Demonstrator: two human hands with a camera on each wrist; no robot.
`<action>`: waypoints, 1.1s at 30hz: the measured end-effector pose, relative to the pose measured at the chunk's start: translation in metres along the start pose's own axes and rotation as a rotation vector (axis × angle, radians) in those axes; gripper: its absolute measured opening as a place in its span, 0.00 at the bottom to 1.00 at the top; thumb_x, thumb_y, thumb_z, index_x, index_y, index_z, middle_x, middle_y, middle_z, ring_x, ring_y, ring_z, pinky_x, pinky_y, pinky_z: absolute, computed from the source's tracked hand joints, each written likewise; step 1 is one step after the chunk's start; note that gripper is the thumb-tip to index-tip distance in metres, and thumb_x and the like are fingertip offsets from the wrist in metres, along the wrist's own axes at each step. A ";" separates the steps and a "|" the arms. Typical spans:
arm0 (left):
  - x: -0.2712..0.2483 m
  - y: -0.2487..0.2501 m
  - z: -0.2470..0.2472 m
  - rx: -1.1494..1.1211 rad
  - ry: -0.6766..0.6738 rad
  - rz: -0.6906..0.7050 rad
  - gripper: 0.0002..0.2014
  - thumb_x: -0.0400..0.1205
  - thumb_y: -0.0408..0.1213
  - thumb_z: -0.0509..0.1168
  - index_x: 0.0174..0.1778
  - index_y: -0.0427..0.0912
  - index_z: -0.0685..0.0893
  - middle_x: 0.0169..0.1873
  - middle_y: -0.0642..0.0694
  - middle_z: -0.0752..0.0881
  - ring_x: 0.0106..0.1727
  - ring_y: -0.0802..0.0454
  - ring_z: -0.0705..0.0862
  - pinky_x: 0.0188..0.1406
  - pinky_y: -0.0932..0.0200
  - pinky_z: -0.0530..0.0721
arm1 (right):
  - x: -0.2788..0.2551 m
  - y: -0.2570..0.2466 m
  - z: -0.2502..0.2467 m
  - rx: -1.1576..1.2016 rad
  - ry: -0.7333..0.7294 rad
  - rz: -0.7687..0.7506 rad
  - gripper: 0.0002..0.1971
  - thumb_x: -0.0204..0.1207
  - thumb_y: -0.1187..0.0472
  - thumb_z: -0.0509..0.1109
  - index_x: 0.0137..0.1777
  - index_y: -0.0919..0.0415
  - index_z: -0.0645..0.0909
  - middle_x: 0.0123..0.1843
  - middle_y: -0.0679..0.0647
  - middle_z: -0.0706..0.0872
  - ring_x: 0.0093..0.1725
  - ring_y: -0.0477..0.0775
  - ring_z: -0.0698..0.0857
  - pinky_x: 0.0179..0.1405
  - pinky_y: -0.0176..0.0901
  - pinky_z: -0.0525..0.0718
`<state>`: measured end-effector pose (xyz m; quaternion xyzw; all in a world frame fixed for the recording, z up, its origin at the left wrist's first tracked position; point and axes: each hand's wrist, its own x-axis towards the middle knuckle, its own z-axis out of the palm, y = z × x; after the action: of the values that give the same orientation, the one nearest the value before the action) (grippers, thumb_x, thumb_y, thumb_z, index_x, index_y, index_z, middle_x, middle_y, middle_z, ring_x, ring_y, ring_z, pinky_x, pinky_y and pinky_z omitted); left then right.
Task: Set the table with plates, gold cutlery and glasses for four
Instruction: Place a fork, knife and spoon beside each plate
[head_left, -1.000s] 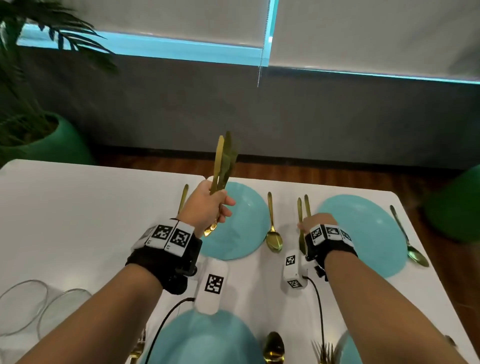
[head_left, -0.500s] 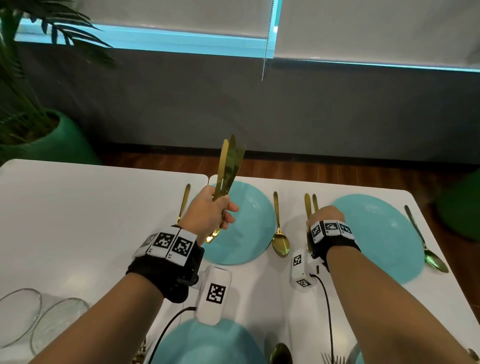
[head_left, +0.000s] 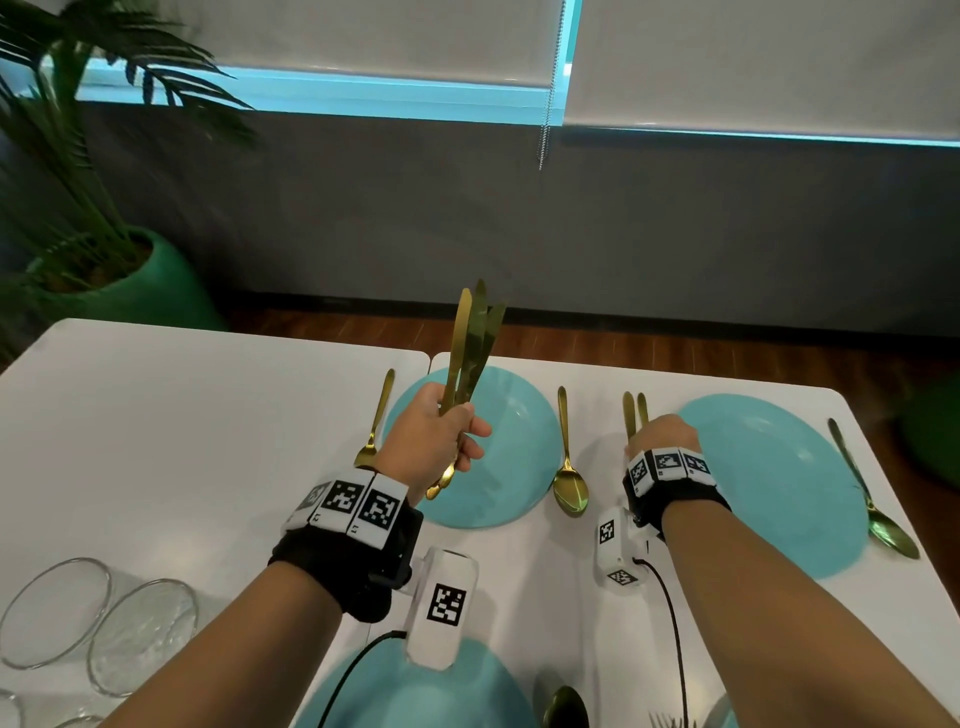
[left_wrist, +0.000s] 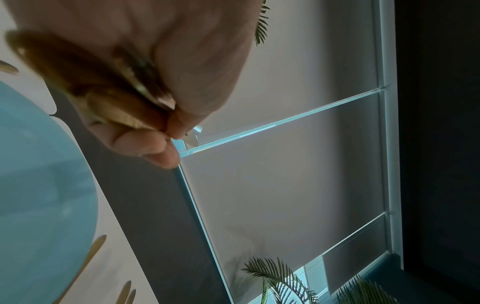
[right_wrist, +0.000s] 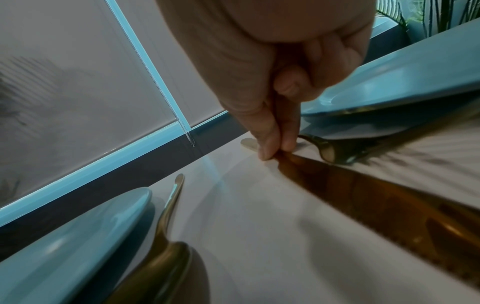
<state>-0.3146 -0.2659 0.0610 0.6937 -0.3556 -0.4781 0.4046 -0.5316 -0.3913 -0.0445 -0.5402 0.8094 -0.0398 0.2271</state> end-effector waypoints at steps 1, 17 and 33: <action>-0.001 0.000 0.000 0.000 0.004 0.004 0.05 0.87 0.37 0.54 0.56 0.41 0.72 0.39 0.45 0.85 0.31 0.53 0.80 0.29 0.62 0.80 | 0.001 0.000 0.001 0.000 0.003 -0.008 0.06 0.78 0.67 0.66 0.47 0.69 0.84 0.50 0.64 0.89 0.49 0.63 0.89 0.35 0.44 0.78; -0.057 -0.009 0.013 -0.156 -0.052 -0.052 0.09 0.88 0.37 0.52 0.51 0.38 0.75 0.36 0.39 0.88 0.29 0.50 0.82 0.27 0.61 0.79 | -0.183 -0.035 -0.069 0.527 -0.486 -0.364 0.09 0.77 0.47 0.68 0.40 0.49 0.85 0.42 0.47 0.88 0.30 0.46 0.76 0.31 0.37 0.76; -0.164 -0.059 -0.025 -0.187 -0.407 -0.091 0.02 0.86 0.33 0.54 0.49 0.38 0.70 0.40 0.40 0.82 0.35 0.48 0.82 0.32 0.60 0.82 | -0.320 0.077 -0.039 0.857 -0.164 0.100 0.08 0.72 0.66 0.76 0.48 0.67 0.86 0.31 0.52 0.81 0.28 0.48 0.72 0.23 0.37 0.69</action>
<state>-0.3324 -0.0913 0.0750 0.5580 -0.3523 -0.6566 0.3652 -0.5134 -0.0812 0.0702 -0.3586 0.7244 -0.3178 0.4956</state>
